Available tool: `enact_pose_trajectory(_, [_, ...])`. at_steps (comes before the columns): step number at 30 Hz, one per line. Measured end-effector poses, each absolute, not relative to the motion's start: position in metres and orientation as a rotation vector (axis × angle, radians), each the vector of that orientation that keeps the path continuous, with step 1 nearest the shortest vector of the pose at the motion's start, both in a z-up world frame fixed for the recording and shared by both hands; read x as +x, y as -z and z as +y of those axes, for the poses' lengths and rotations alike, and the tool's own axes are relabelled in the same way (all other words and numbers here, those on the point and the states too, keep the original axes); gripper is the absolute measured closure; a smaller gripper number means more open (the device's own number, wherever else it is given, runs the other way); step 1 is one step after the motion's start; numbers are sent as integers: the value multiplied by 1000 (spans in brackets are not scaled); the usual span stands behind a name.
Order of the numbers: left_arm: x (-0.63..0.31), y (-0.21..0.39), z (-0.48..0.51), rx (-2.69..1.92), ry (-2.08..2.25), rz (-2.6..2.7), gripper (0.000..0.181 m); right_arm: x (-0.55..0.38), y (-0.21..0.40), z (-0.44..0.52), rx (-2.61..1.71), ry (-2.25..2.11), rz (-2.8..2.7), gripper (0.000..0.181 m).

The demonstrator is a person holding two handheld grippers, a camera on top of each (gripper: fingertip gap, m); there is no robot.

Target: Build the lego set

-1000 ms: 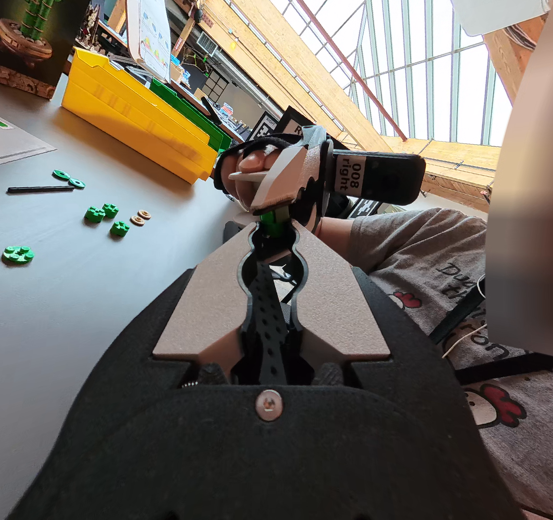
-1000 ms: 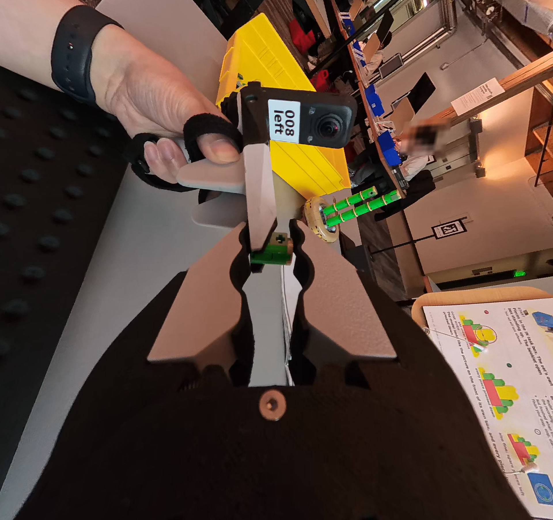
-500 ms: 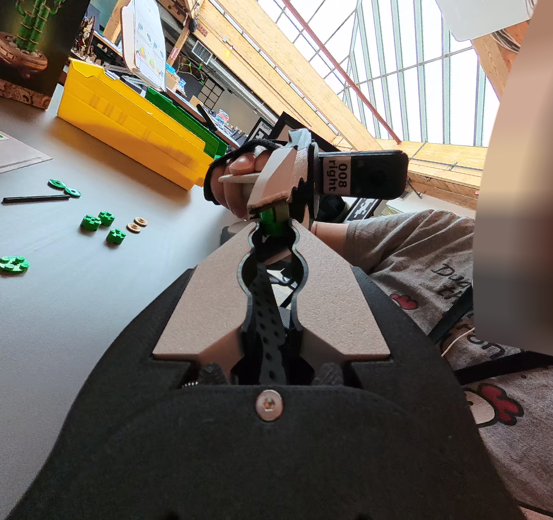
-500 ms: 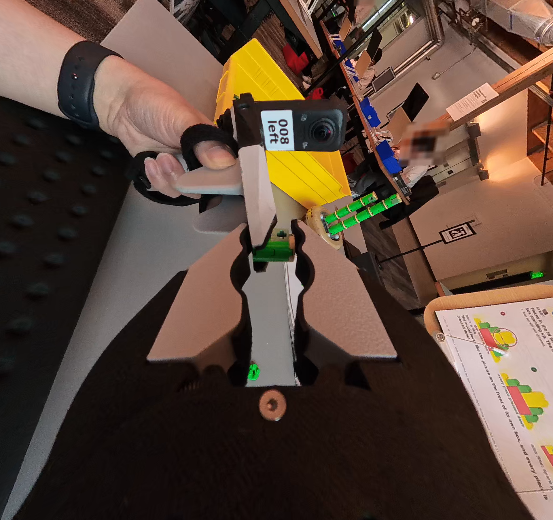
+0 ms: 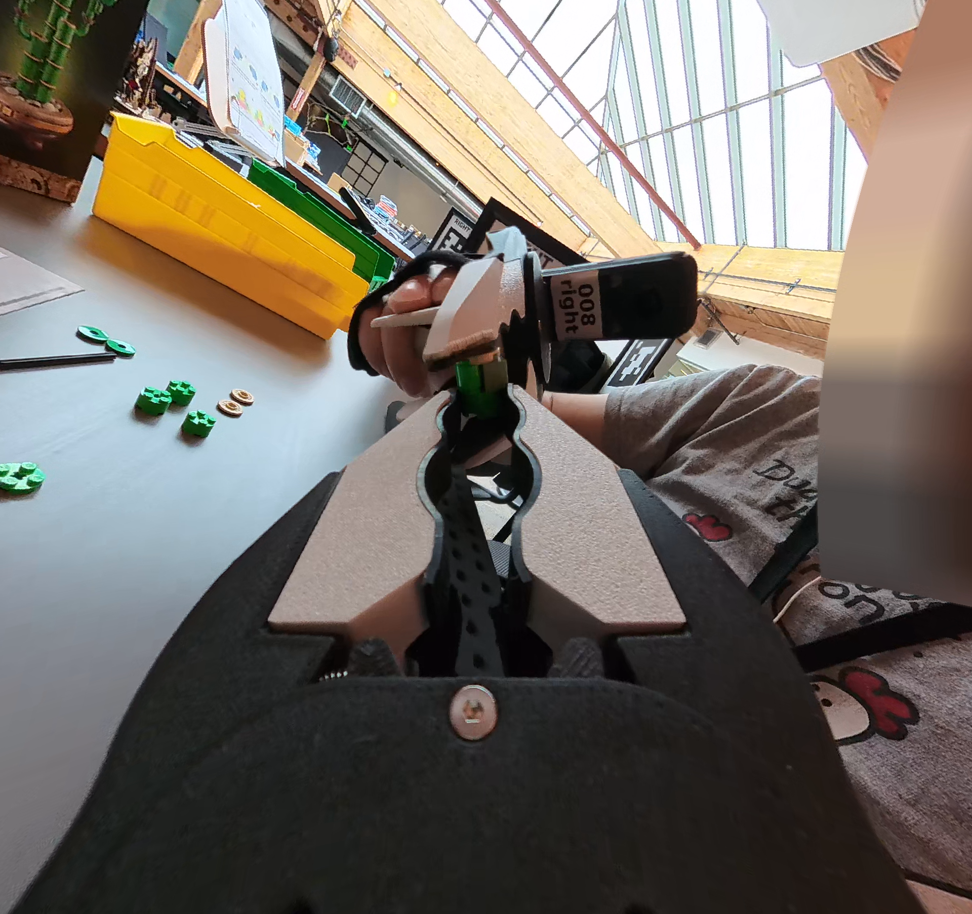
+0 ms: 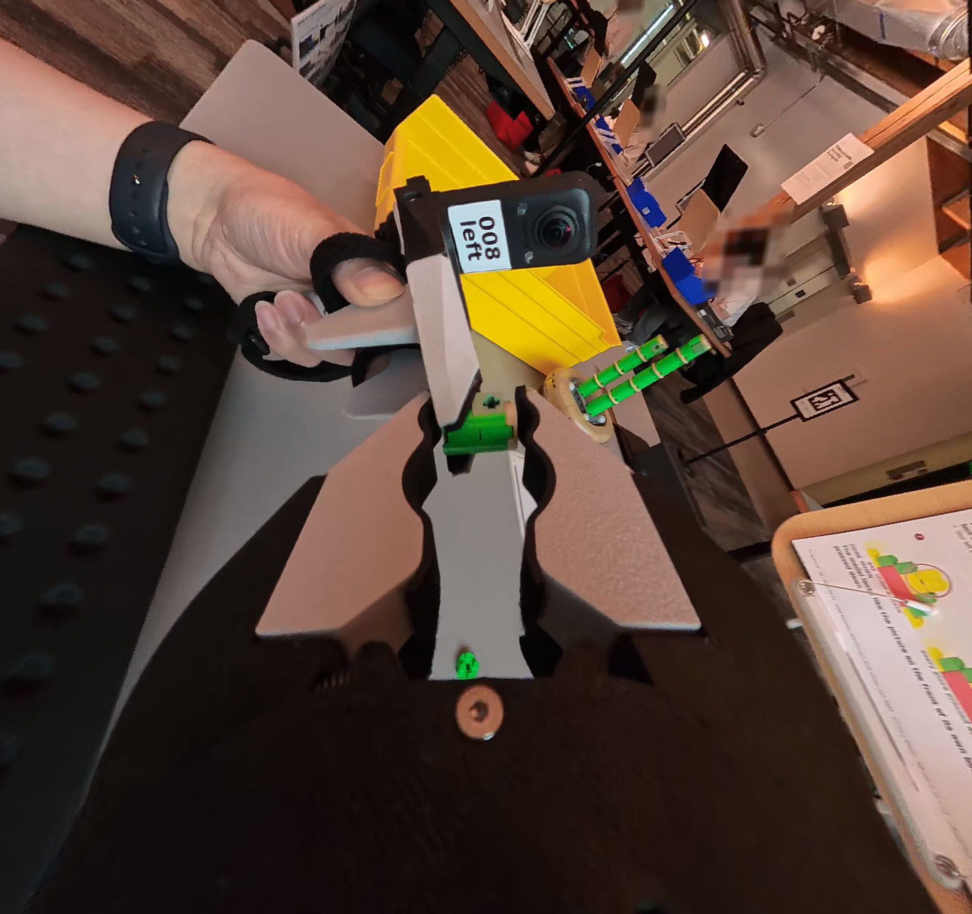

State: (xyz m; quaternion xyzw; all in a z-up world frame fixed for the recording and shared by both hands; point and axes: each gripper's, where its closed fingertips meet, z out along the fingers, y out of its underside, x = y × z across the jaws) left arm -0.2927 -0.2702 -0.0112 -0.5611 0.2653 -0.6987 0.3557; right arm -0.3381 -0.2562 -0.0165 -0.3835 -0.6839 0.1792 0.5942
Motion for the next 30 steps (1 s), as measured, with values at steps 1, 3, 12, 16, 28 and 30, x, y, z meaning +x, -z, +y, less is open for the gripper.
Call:
enact_pose_trajectory(1, [-293,11,-271,-1445,1804,689,168,-338,17,-257,-902,-435,-1593,154])
enact_pose_trajectory(3, [-293,10,-271,-1441,1793,699,168,-339,17,-258,-904,-444,-1598,155])
enact_pose_trajectory(12, [-292,8,-275,-1425,1787,726,167,-338,15,-260,-901,-452,-1597,156])
enact_pose_trajectory(16, [-294,5,-273,-1406,1793,705,167,-338,10,-256,-895,-406,-1533,148])
enact_pose_trajectory(28, [-294,4,-273,-1397,1761,720,167,-338,12,-257,-904,-392,-1537,156])
enact_pose_trajectory(30, [-295,2,-272,-1385,1777,706,167,-339,10,-256,-931,-402,-1533,156])
